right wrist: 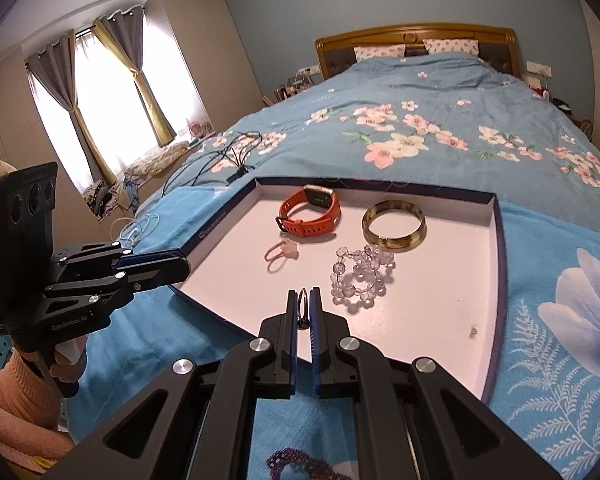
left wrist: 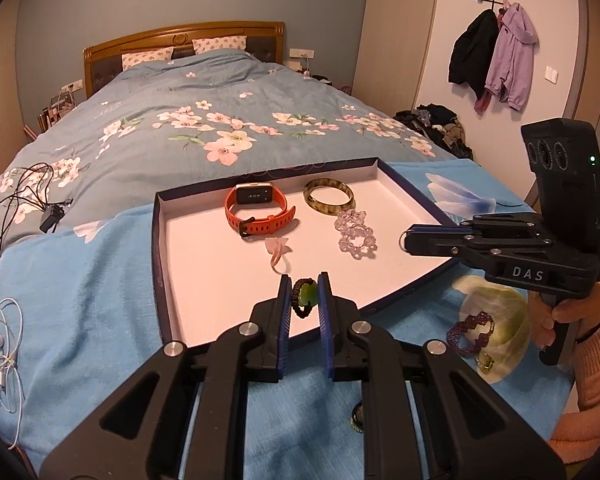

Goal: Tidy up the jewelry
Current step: 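Carry the silver ring and green-stone ring over the box lid with both tools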

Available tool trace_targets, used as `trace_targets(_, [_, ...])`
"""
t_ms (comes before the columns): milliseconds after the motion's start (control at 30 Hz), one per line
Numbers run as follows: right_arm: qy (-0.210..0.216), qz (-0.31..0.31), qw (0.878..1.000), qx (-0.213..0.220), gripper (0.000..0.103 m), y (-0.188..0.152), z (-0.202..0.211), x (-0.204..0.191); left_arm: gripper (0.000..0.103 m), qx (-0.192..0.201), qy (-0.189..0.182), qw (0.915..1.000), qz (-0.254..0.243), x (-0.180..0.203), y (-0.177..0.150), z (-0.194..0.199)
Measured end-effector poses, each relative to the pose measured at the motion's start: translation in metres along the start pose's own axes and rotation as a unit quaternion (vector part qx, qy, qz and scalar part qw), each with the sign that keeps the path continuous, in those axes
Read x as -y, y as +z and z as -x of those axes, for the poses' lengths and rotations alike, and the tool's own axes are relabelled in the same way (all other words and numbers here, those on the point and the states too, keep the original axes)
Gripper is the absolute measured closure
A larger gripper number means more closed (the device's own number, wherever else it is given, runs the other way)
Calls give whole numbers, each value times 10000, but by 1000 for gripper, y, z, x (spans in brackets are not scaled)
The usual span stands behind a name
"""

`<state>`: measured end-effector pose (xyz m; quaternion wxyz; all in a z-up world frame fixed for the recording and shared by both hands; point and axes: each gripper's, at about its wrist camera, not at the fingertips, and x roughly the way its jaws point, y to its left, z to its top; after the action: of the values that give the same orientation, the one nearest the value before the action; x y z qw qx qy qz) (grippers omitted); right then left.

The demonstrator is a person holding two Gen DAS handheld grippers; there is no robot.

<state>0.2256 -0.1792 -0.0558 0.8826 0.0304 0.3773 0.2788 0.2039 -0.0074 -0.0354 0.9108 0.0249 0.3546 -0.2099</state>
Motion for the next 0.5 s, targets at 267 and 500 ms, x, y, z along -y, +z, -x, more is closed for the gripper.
trace_targets(267, [-65,-63,9992,-386,99,4,-27,9,90,-285,-31,9996,35,-5,4,-27])
trace_targets(500, [-161,68,9978,-635,99,6,-44,9,90,-490,-74,9988,24,-4,8,-48])
